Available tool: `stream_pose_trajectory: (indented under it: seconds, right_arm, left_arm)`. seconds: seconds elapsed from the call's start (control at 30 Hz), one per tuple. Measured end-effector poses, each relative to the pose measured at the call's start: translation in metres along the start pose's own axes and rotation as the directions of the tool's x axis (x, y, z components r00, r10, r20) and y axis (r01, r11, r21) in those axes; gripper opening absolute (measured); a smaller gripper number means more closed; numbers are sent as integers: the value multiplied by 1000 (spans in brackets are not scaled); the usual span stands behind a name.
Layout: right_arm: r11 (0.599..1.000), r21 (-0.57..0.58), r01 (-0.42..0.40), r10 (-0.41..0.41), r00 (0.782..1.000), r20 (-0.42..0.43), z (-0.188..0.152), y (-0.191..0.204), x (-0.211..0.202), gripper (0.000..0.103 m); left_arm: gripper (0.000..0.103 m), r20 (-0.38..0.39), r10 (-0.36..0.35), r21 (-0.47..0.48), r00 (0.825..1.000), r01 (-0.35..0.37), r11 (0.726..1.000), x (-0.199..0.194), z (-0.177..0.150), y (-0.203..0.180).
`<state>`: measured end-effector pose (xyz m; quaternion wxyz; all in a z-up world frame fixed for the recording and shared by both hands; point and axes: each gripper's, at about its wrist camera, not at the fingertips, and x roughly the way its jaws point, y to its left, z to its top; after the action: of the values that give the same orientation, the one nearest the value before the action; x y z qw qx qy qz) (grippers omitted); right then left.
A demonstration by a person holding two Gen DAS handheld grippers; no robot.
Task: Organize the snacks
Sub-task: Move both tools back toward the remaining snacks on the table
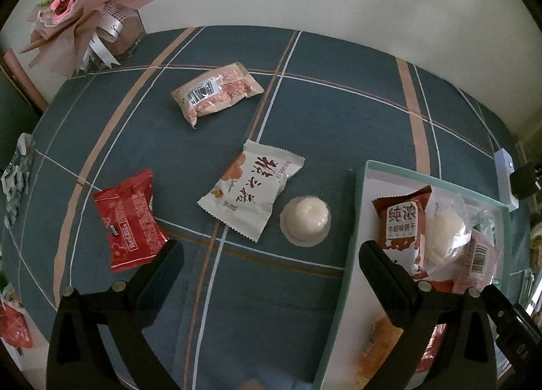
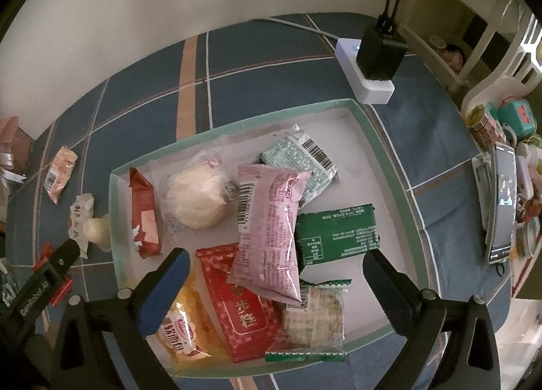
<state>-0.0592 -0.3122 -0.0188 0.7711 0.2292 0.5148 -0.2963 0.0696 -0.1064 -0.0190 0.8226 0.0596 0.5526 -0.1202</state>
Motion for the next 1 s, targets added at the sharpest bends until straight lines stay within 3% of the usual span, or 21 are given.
stream_pose_trajectory:
  seconds: [0.4,0.63,0.8,1.0]
  right_arm:
    - [999,-32,6,-5,1000,22,-2,16,-18,103]
    - [998,-66,-21,21,1000,2,-6,45,-15,103]
    - [992,-117,-38,37,999,-14,-10,74,-9,103]
    - [981,-180,-70,66,997,-30,-19,111,-4,103]
  left_arm:
    - [103,29,-40,41,999,39,998,-18,0,2]
    - [103,34,0,38,999,-2,999,-16,8,24]
    - [103,2,1,-21,1000,-1,1000,-4,13,56]
    - [103,0,49,-141,999,-48,989,1,21,114]
